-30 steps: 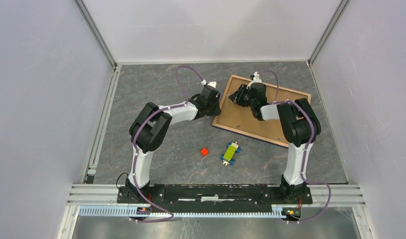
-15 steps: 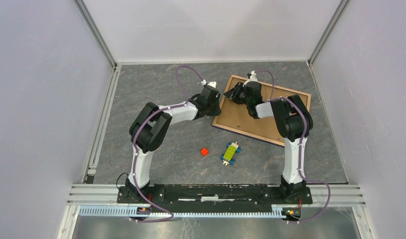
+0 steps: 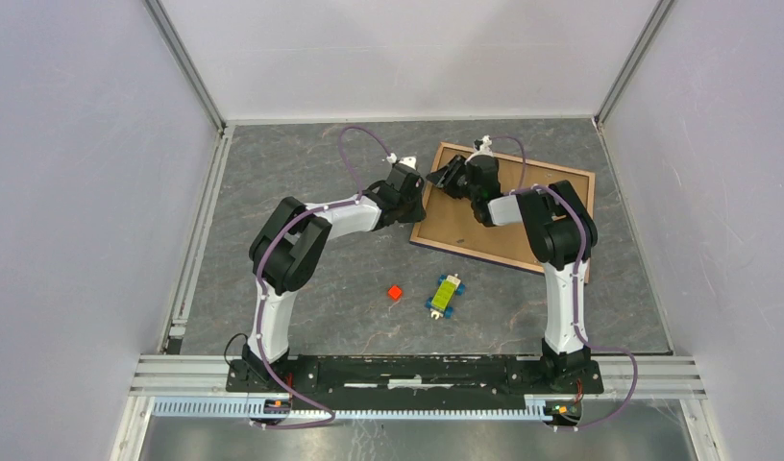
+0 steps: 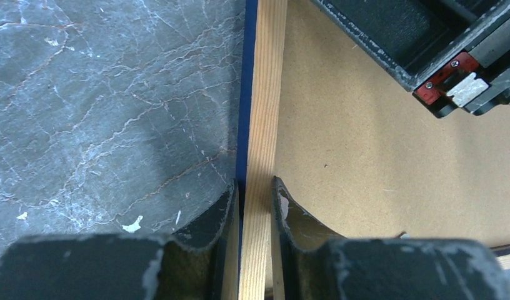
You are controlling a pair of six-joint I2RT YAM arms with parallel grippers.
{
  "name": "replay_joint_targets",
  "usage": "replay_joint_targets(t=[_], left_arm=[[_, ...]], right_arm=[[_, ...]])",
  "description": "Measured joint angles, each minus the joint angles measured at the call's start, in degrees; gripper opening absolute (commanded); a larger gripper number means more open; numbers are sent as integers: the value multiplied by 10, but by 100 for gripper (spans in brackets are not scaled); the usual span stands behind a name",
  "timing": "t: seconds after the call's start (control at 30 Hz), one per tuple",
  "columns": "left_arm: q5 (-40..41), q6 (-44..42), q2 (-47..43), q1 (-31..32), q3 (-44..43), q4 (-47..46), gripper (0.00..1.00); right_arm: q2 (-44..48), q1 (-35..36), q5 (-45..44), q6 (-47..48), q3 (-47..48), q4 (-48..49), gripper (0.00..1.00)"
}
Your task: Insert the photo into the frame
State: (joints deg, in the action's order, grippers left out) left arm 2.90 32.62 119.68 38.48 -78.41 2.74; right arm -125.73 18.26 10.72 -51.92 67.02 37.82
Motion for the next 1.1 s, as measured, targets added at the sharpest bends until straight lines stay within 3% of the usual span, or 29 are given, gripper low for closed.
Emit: replay_joint_targets(t=[0.1,0.23,0.47,0.63,0.9,1.1], left_arm=[[0,3,0,-2,0,0,2],[1,16,0,-10,3,-2,2],[14,24,-19,-26,19,19,2],[-2,25,-75,-97,77,59,2],[41,25,-160,-162,142,174,2],[30,38,-201,-162,193,179,2]], right_arm=[[13,0,9,40,3,-22,59],[99,0,-19,156,0,-141,72],[326,-20,-86,336,-49,-274,76],[409,-31,-127,394,-104,-377,80],[428,-56,-174,431,-152,-517,82],[341,-99,-174,432,-68,-568,80]])
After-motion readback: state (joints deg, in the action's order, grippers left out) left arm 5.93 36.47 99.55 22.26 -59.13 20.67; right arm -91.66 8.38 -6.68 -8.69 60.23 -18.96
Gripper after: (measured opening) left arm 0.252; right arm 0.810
